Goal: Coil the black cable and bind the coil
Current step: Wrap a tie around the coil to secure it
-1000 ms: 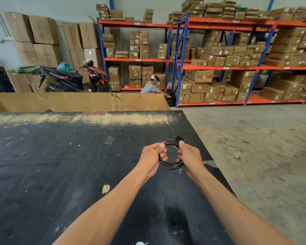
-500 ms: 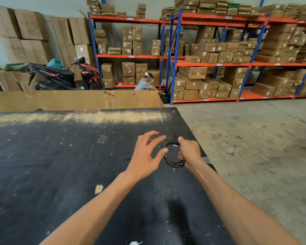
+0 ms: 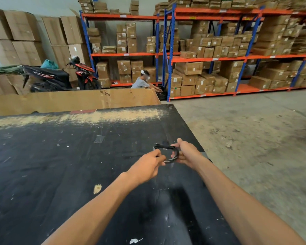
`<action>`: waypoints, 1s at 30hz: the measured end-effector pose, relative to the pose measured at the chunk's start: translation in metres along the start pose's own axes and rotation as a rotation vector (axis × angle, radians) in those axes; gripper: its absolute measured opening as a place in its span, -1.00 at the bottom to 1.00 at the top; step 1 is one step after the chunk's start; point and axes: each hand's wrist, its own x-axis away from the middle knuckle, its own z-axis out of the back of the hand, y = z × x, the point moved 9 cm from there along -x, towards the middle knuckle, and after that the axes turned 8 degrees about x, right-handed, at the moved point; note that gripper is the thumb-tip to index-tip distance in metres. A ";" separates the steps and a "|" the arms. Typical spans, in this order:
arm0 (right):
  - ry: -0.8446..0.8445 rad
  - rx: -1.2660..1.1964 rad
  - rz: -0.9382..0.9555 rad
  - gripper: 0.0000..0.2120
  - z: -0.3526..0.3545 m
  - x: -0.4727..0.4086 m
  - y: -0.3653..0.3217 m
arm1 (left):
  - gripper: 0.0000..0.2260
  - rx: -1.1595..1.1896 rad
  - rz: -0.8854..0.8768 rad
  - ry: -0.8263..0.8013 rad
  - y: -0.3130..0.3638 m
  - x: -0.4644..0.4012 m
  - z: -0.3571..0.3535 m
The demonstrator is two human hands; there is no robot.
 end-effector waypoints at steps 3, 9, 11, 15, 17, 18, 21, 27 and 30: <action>0.173 0.356 0.113 -0.73 0.044 0.001 -0.011 | -0.86 0.037 0.122 0.090 -0.020 0.001 0.005; 0.221 0.983 0.125 -0.76 0.107 0.003 0.005 | -0.81 0.109 0.221 0.183 -0.036 0.000 0.006; 0.151 1.104 0.101 -0.71 0.109 0.002 0.019 | -0.80 0.125 0.220 0.192 -0.035 -0.003 0.002; 0.030 1.228 0.034 -0.53 0.098 0.002 0.051 | -0.77 0.157 0.206 0.163 -0.028 -0.007 -0.013; 0.049 1.336 0.021 -0.49 0.094 0.002 0.060 | -0.76 0.189 0.206 0.144 -0.025 -0.007 -0.020; 0.078 1.374 0.046 -0.55 0.092 0.001 0.061 | -0.76 0.211 0.217 0.143 -0.025 -0.007 -0.023; 0.217 1.428 0.150 -0.71 0.089 0.005 0.053 | -0.72 0.327 0.325 0.146 -0.036 -0.004 -0.028; 0.088 0.770 0.424 -0.86 0.063 0.023 -0.006 | -0.76 0.904 0.662 0.239 -0.070 0.001 -0.030; -0.042 0.414 0.562 -0.79 0.042 0.044 -0.037 | -0.77 1.076 0.695 0.306 -0.075 0.000 -0.022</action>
